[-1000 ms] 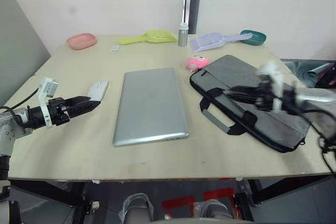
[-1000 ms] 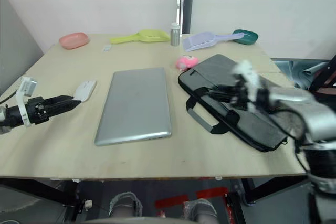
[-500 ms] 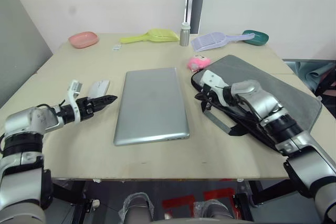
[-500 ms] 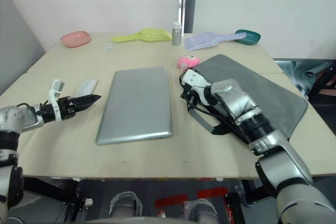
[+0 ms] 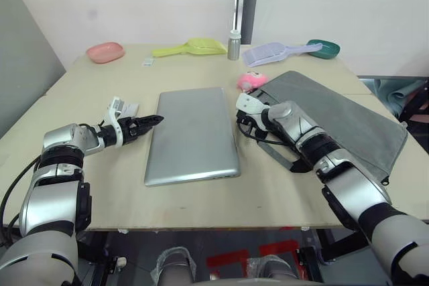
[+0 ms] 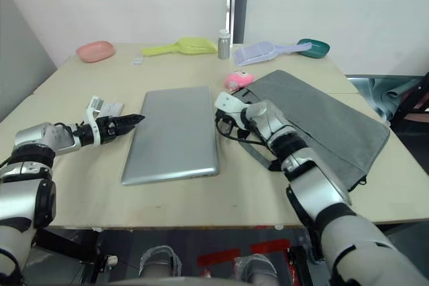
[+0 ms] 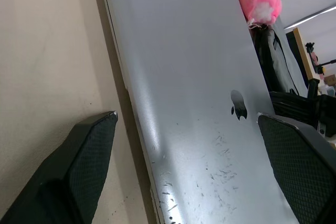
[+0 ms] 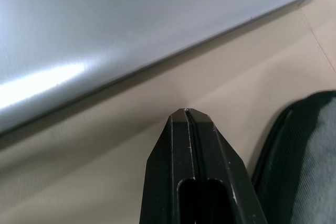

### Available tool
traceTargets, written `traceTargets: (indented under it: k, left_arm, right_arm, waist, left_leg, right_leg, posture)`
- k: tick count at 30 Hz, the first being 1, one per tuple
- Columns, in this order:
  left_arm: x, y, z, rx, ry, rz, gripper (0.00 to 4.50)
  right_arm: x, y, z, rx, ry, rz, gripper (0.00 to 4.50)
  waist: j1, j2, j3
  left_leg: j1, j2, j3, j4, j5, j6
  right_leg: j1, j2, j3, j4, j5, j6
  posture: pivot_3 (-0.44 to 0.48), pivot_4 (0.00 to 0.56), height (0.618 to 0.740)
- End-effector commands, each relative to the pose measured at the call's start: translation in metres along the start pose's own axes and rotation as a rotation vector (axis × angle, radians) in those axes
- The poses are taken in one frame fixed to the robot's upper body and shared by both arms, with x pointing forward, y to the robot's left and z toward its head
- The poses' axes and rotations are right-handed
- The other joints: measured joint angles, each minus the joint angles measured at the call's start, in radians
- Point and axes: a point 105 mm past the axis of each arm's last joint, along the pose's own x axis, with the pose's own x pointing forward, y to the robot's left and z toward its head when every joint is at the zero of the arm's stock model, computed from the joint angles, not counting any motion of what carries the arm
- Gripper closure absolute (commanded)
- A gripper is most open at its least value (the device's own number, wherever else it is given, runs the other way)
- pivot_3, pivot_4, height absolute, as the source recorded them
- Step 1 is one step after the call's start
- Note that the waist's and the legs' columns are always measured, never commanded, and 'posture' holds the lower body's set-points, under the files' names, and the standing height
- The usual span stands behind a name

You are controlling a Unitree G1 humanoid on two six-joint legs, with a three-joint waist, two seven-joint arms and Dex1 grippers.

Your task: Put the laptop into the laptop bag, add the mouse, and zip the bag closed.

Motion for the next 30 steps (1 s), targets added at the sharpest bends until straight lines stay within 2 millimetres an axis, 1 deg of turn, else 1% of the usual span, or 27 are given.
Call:
traceTargets:
  k: [1,3,5,9,11,14,17,19,22,25,27,30]
  left_arm:
    - [0.002,0.013,-0.021,-0.044,0.062,0.040,0.00]
    - [0.003,0.016,-0.029,-0.055,0.086,0.037,0.00]
    - [0.005,0.017,-0.036,-0.057,0.109,0.041,0.00]
    - [0.010,0.009,-0.036,-0.068,0.107,-0.003,0.00]
    - [0.012,0.002,-0.034,-0.102,0.092,-0.041,0.00]
    - [0.013,-0.004,-0.037,-0.082,0.117,-0.063,0.00]
    - [0.014,-0.011,-0.038,-0.106,0.124,-0.105,0.00]
    - [0.013,-0.016,-0.044,-0.129,0.144,-0.136,0.00]
    - [0.009,-0.014,-0.059,-0.154,0.189,-0.137,0.00]
    - [0.006,-0.012,-0.066,-0.162,0.201,-0.130,0.00]
    - [0.006,-0.013,-0.065,-0.165,0.188,-0.136,0.56]
    - [0.006,-0.013,-0.058,-0.148,0.156,-0.132,1.56]
  right_arm:
    - [0.006,0.004,0.015,-0.012,-0.049,0.018,4.48]
    - [0.011,0.011,0.023,0.013,-0.077,0.044,4.48]
    - [0.012,0.010,0.033,0.046,-0.119,0.044,4.48]
    - [0.009,0.005,0.047,0.073,-0.163,0.036,4.48]
    - [0.009,0.005,0.051,0.077,-0.178,0.042,4.48]
    - [0.009,0.007,0.060,0.064,-0.201,0.053,4.48]
    - [0.009,0.010,0.063,0.061,-0.208,0.062,4.48]
    - [0.009,0.012,0.063,0.049,-0.207,0.066,4.48]
    - [0.009,0.013,0.062,0.048,-0.204,0.069,4.48]
    - [0.009,0.014,0.060,0.053,-0.200,0.071,4.48]
    - [0.009,0.014,0.060,0.052,-0.199,0.075,4.50]
    - [0.008,0.013,0.057,0.045,-0.191,0.072,4.50]
  waist:
    - [0.000,0.001,0.000]
    - [-0.001,0.001,-0.001]
    - [-0.001,0.002,-0.001]
    - [-0.003,0.003,-0.002]
    - [-0.003,0.004,-0.001]
    - [-0.003,0.004,-0.001]
    - [-0.003,0.004,-0.001]
    - [-0.003,0.004,-0.001]
    - [-0.002,0.004,-0.001]
    - [0.000,0.004,-0.001]
    - [0.000,0.004,-0.001]
    - [0.001,0.004,-0.001]
  left_leg:
    - [0.000,0.000,0.000,0.000,0.000,0.000]
    - [0.000,0.000,0.000,0.000,0.000,0.000]
    - [0.000,0.000,0.000,0.000,0.000,0.000]
    - [0.001,0.000,-0.001,0.000,0.000,0.000]
    - [0.001,0.000,-0.001,0.000,0.000,0.000]
    - [0.000,0.000,-0.001,-0.001,0.000,0.000]
    - [-0.001,0.000,-0.001,-0.003,0.000,0.000]
    - [-0.001,0.000,-0.001,-0.005,0.000,0.000]
    - [-0.002,0.000,-0.001,-0.008,0.000,-0.001]
    - [-0.002,-0.001,-0.001,-0.012,0.000,-0.001]
    - [-0.002,-0.001,-0.001,-0.013,0.000,-0.001]
    - [-0.002,-0.001,-0.001,-0.014,0.001,-0.002]
  right_leg:
    - [0.000,0.000,0.000,0.000,0.000,0.000]
    - [0.000,0.000,0.000,0.000,0.000,0.000]
    - [0.001,0.000,-0.001,0.000,0.000,0.000]
    - [0.001,0.000,-0.001,0.000,0.000,0.000]
    - [0.001,0.000,-0.001,0.000,0.000,0.000]
    - [0.001,0.000,-0.002,-0.002,0.000,0.000]
    - [0.001,0.000,-0.003,-0.004,-0.001,-0.002]
    - [0.001,0.000,-0.003,-0.006,-0.001,-0.002]
    - [0.001,0.000,-0.004,-0.009,-0.001,-0.002]
    - [0.001,-0.001,-0.005,-0.012,-0.002,-0.003]
    - [0.001,-0.001,-0.006,-0.013,-0.002,-0.003]
    - [0.001,-0.001,-0.006,-0.015,-0.002,-0.003]
  posture:
    - [0.000,0.150,0.740]
    - [0.000,0.150,0.740]
    - [0.000,0.150,0.740]
    - [0.000,0.150,0.740]
    - [0.000,0.150,0.740]
    - [0.000,0.150,0.740]
    - [0.000,0.150,0.740]
    - [0.000,0.150,0.740]
    - [0.000,0.150,0.740]
    - [0.000,0.150,0.740]
    - [0.000,0.150,0.740]
    - [0.000,0.150,0.740]
